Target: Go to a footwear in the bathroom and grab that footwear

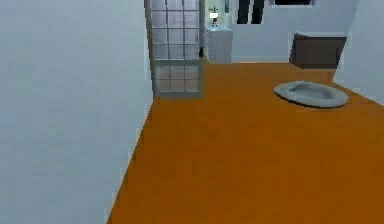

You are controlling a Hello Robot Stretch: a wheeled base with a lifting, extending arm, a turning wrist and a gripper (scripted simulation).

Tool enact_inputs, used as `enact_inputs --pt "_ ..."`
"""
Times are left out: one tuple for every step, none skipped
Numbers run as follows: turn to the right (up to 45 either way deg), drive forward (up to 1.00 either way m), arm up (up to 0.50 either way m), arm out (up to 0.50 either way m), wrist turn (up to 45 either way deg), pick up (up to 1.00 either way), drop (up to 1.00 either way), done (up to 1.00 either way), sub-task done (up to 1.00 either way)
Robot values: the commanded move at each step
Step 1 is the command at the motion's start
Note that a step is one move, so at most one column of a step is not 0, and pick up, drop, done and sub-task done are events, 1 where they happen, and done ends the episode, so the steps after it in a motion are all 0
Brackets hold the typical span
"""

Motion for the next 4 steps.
enact_inputs --pt "15.0 0.00 0.00 0.00 0.0 0.00 0.00 0.00 0.00" --pt "0.0 1.00 0.00 0.00 0.0 0.00 0.00 0.00 0.00" --pt "0.0 1.00 0.00 0.00 0.0 0.00 0.00 0.00 0.00" --pt "3.0 0.00 0.00 0.00 0.0 0.00 0.00 0.00 0.00"
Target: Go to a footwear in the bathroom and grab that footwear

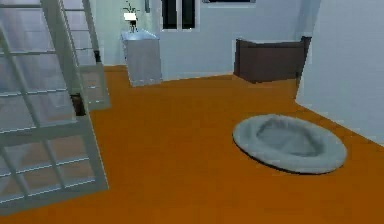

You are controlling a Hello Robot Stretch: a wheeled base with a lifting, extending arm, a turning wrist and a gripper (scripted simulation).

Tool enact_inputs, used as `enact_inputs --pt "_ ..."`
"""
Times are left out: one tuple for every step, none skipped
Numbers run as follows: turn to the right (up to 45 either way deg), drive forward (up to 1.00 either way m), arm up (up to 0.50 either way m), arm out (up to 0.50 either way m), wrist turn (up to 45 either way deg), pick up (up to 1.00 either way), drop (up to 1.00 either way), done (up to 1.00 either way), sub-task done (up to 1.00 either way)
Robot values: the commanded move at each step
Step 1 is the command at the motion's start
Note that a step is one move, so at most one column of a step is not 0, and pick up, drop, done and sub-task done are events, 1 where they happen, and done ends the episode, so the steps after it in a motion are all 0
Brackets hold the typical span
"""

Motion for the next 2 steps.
enact_inputs --pt "0.0 1.00 0.00 0.00 0.0 0.00 0.00 0.00 0.00" --pt "3.0 0.00 0.00 0.00 0.0 0.00 0.00 0.00 0.00"
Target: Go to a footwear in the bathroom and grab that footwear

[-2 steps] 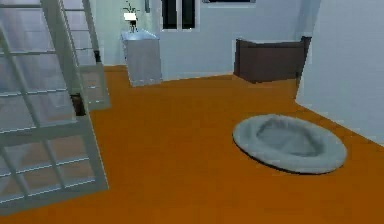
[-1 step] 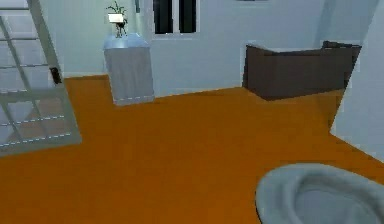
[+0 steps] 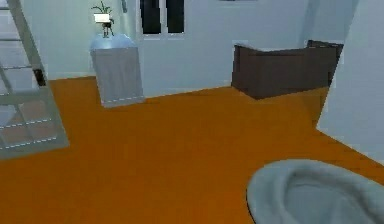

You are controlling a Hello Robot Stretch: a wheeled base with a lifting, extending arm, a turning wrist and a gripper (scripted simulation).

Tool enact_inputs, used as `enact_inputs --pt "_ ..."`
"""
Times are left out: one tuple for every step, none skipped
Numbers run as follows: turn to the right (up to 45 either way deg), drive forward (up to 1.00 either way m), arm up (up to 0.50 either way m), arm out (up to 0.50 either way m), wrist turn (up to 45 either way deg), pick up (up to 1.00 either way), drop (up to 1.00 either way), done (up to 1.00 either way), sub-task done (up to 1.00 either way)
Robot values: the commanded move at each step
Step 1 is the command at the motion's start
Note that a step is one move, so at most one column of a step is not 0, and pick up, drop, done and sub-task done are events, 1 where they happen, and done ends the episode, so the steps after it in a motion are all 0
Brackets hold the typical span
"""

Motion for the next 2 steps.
enact_inputs --pt "0.0 0.35 0.00 0.00 0.0 0.00 0.00 0.00 0.00" --pt "-45.0 0.00 0.00 0.00 0.0 0.00 0.00 0.00 0.00"
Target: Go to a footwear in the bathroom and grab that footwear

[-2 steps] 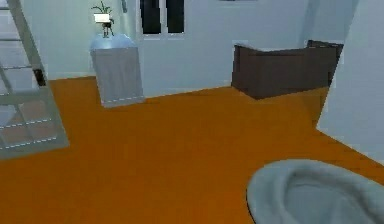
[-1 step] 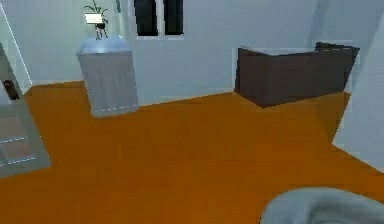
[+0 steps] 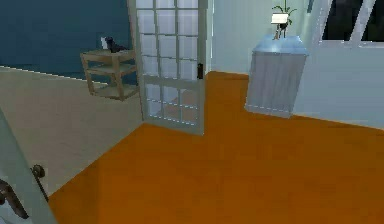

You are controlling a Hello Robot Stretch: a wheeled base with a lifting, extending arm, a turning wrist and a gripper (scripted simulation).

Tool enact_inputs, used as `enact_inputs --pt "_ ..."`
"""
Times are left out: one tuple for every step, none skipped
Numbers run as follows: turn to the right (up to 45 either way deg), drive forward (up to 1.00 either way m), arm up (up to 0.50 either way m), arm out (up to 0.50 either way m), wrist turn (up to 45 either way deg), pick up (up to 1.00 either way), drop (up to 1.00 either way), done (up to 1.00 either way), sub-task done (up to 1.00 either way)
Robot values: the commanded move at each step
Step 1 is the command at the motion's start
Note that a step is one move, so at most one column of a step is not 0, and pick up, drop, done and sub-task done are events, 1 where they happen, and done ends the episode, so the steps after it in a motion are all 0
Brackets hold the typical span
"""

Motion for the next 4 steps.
enact_inputs --pt "-6.0 0.00 0.00 0.00 0.0 0.00 0.00 0.00 0.00" --pt "0.0 0.95 0.00 0.00 0.0 0.00 0.00 0.00 0.00" --pt "-30.0 0.00 0.00 0.00 0.0 0.00 0.00 0.00 0.00" --pt "0.0 1.00 0.00 0.00 0.0 0.00 0.00 0.00 0.00"
